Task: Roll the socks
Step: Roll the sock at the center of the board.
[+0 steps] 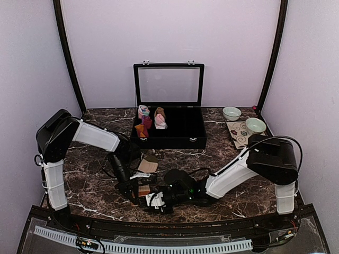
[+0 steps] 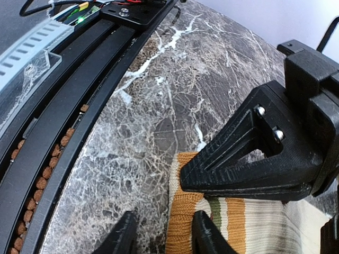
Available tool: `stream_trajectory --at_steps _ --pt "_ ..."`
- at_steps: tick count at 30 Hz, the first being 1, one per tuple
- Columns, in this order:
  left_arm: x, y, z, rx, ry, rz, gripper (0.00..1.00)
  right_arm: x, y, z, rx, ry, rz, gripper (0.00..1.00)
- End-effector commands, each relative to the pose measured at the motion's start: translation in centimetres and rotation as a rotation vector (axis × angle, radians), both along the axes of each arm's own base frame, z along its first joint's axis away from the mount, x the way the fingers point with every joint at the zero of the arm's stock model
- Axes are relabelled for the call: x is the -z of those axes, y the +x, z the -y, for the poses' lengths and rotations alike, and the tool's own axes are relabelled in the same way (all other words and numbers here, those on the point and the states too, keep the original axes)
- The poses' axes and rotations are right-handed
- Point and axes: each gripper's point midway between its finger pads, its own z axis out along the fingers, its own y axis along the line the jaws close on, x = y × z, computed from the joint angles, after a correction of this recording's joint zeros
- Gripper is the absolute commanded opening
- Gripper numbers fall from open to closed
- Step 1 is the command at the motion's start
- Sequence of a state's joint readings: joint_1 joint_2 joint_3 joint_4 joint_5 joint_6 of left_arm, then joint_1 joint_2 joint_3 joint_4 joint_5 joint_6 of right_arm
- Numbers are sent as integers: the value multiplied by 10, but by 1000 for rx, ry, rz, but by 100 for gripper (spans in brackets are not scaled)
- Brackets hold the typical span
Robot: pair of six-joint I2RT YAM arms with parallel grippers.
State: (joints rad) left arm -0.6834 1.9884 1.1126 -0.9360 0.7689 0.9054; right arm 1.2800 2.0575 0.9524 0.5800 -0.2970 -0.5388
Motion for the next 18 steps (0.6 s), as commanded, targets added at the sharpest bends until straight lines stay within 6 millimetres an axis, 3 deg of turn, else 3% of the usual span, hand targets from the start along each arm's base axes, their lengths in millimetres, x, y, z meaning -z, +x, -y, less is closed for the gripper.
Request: stream_trajectory --at_steps 1,11,18 --pt "43 6 -41 91 222 123 0 15 2 0 -6 -58 -4 32" --pt "36 8 -42 103 214 151 11 44 14 1 38 -165 -64 30" --pt "31 18 -43 86 203 243 20 75 11 19 48 -289 -132 22"
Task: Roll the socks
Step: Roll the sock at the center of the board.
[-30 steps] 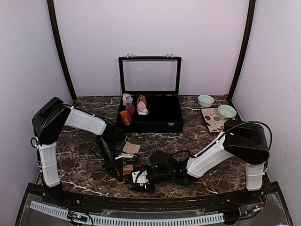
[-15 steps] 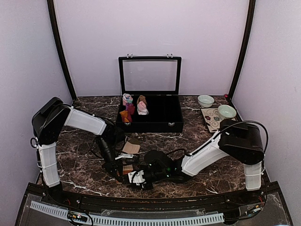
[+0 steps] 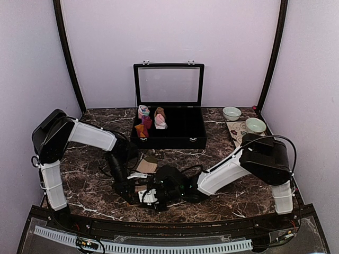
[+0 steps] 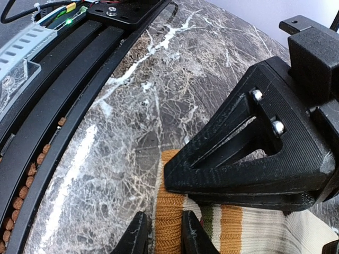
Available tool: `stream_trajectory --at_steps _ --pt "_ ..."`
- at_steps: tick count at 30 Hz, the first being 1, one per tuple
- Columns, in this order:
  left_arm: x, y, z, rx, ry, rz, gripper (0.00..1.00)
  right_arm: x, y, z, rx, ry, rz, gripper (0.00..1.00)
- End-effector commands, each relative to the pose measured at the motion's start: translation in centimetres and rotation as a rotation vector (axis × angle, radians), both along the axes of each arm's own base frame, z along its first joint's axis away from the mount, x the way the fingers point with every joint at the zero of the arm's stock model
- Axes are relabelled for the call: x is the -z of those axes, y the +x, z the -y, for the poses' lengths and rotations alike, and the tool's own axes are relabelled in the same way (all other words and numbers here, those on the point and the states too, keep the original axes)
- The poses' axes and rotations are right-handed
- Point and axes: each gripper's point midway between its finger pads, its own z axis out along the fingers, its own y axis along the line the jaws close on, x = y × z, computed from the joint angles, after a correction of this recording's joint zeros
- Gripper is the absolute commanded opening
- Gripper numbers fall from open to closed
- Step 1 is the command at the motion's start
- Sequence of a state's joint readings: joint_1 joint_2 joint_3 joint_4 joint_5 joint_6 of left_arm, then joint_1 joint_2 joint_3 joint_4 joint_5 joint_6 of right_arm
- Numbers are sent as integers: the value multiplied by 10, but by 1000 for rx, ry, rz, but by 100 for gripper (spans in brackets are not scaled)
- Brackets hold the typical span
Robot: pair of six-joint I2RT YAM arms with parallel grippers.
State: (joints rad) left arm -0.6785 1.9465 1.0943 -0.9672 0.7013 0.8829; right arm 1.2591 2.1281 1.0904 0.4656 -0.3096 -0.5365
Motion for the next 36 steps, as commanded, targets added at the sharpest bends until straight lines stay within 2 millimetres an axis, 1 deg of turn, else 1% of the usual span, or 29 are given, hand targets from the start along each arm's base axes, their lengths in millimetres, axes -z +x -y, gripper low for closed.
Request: stream_trajectory --at_steps 1,2,3,4,5,8,9,10,13,17,20,24,26,28,30,32,33,35,36 --pt "30 22 -29 81 129 233 23 74 -5 42 40 -263 -118 21" --pt "26 25 -28 67 120 251 31 79 -6 46 40 -284 -126 21" --pt "20 27 -26 51 100 270 37 85 -7 49 42 -305 -137 20" --pt "14 28 -25 38 81 286 40 89 -8 51 46 -321 -150 19" --pt "8 29 -26 26 61 306 52 92 -9 53 53 -333 -167 18" --pt "-8 36 -34 -23 26 384 56 96 -10 57 77 -356 -216 17" --pt "-12 36 -37 -30 17 396 56 96 -10 58 84 -363 -229 17" --pt "-18 40 -42 -59 10 413 57 97 -10 58 96 -369 -247 17" --pt "-23 38 -52 -75 11 432 58 102 -9 60 130 -407 -310 17" --pt "-27 40 -63 -104 -16 486 58 109 -13 67 192 -456 -461 16" --pt "-33 41 -71 -105 -51 584 57 109 -16 69 250 -463 -577 15" --pt "-52 39 -77 -83 -132 759 54 110 -22 75 307 -466 -712 14" --pt "-61 28 -78 -27 -199 806 54 112 -21 75 344 -474 -775 14" --pt "-70 17 -76 33 -267 831 54 115 -21 75 378 -485 -837 14" --pt "-75 10 -70 92 -316 842 55 115 -20 75 401 -484 -913 14" --pt "-71 -1 -58 176 -329 821 53 117 -16 76 436 -491 -978 13" --pt "-68 -5 -51 211 -324 812 51 118 -15 76 448 -495 -1005 13" --pt "-63 -11 -37 247 -323 794 47 118 -12 77 476 -501 -1044 13" --pt "-61 -14 -30 260 -328 789 47 118 -10 78 491 -500 -1056 13"
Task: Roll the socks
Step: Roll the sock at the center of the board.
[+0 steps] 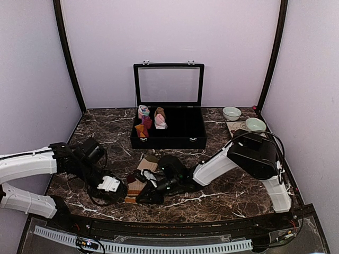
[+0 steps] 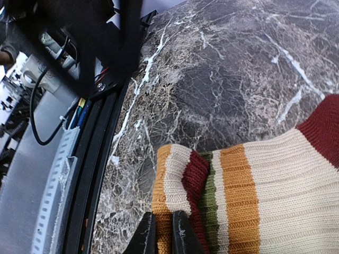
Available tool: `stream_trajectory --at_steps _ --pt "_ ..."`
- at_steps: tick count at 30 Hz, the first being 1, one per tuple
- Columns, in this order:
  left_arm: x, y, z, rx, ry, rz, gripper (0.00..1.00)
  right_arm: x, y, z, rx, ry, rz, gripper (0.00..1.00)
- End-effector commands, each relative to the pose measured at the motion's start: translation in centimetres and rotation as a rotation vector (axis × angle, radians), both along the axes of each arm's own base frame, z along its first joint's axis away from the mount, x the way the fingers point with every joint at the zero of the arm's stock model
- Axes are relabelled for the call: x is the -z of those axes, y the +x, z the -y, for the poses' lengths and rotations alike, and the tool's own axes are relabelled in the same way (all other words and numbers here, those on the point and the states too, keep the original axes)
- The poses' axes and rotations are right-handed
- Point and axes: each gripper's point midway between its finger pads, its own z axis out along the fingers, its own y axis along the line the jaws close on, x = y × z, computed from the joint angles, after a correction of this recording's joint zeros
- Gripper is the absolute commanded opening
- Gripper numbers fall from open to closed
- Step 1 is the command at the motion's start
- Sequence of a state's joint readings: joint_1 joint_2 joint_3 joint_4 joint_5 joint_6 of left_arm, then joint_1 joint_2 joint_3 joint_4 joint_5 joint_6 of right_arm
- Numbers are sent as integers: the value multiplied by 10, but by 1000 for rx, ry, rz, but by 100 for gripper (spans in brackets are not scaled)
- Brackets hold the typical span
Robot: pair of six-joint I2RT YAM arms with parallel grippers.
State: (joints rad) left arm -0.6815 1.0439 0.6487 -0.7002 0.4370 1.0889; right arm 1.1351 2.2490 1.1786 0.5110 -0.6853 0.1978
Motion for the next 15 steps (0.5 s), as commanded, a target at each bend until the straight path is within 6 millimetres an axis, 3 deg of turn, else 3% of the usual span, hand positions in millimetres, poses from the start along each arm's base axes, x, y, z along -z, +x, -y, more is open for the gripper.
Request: stream_trajectory --at_steps 1,5,10,15 --pt "9 -14 26 94 17 -11 46 113 -19 80 139 -479 -310 13" --pt "26 -19 40 149 26 44 43 112 -9 81 205 -480 -368 14" --pt "32 -1 55 133 15 180 39 120 -3 84 239 -517 -431 13" --pt "43 -1 56 132 35 208 39 120 4 80 265 -529 -433 11"
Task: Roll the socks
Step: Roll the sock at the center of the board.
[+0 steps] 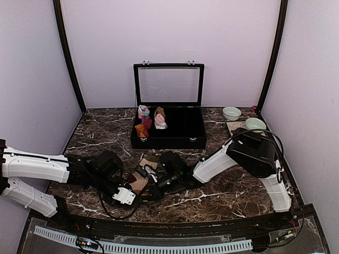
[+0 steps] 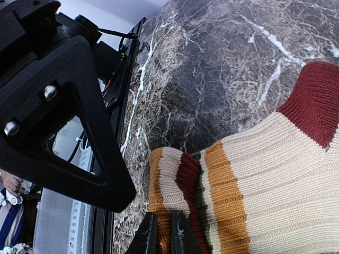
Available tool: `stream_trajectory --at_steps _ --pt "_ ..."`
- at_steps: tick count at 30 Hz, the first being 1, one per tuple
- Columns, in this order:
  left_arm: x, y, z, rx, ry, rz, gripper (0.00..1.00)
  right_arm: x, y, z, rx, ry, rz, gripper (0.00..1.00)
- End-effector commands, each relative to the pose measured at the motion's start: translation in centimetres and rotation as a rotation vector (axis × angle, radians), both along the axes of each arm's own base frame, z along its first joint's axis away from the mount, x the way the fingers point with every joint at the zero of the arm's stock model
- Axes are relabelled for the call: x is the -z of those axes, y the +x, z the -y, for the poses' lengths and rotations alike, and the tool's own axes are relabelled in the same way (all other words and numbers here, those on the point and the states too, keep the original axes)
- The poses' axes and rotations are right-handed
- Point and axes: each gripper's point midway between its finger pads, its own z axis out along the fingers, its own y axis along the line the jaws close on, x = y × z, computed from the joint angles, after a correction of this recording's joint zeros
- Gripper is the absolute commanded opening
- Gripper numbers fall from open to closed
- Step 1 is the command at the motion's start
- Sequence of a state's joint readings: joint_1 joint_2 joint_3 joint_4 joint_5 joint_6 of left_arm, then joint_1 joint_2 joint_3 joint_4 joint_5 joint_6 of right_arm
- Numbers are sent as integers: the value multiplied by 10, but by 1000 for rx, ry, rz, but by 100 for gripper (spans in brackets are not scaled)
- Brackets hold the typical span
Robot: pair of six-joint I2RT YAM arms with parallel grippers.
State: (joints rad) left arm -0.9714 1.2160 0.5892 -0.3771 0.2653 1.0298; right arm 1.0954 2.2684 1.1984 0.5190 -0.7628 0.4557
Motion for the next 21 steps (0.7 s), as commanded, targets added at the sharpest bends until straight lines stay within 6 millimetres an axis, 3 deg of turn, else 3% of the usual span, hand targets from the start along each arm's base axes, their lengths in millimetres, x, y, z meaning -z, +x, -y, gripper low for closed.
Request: stream_trajectory --at_steps 1,6,10,21 --pt "10 11 2 -47 -4 70 38 123 -6 76 132 -474 -198 11" --pt "21 9 -7 -72 48 46 31 126 -5 79 141 -485 -205 10" --pt "20 9 -11 -86 56 47 31 130 -6 82 149 -500 -211 10" --pt "45 17 -18 -104 114 78 29 126 0 76 187 -476 -217 9"
